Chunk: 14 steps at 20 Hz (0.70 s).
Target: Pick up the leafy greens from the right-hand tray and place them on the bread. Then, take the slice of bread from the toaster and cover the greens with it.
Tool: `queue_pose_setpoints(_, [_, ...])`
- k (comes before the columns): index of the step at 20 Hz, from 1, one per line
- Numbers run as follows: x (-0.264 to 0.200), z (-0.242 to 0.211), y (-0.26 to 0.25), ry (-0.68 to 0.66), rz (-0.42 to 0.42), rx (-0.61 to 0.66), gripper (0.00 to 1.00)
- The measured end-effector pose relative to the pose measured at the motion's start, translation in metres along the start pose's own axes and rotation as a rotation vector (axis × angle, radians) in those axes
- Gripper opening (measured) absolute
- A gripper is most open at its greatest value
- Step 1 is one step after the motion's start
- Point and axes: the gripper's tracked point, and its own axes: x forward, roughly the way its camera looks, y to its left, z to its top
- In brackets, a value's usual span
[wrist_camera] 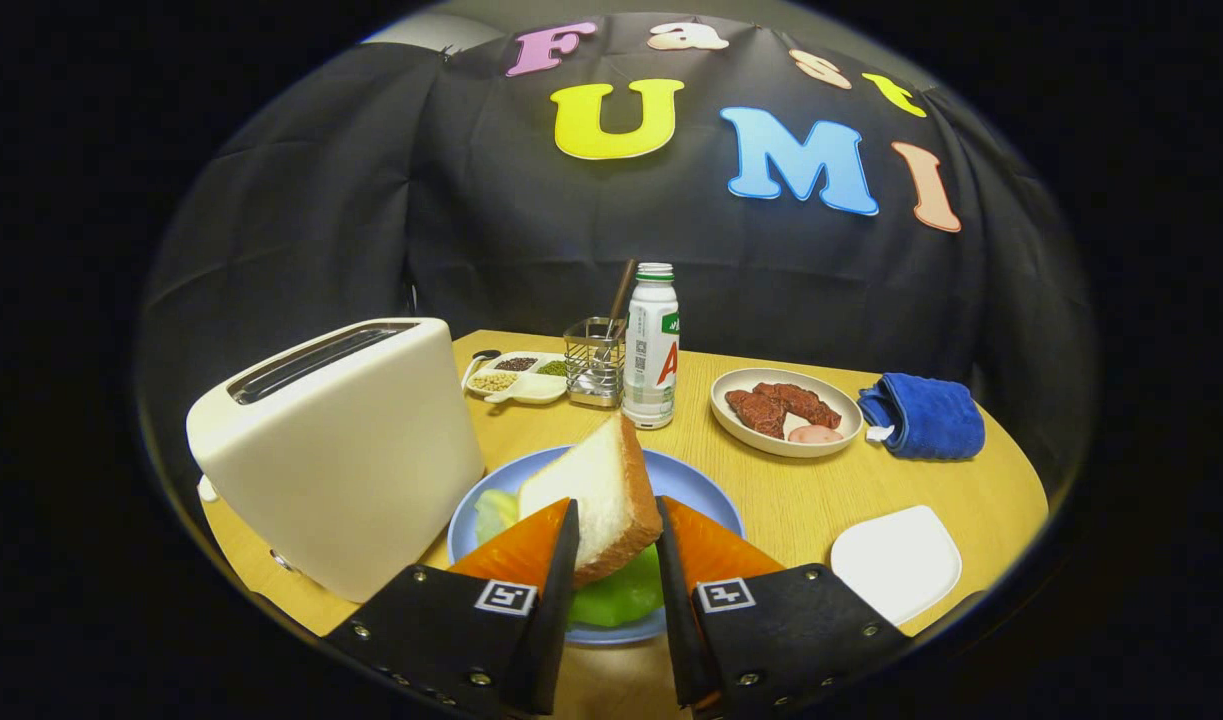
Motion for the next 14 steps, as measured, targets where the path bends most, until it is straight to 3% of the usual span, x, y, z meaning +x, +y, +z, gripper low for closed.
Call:
queue_pose_setpoints(5, [0.001, -0.004, -0.015, -0.001, -0.022, 0.000, 0.55])
queue_pose_setpoints(14, [-0.032, 0.031, -0.054, -0.199, -0.063, 0.032, 0.54])
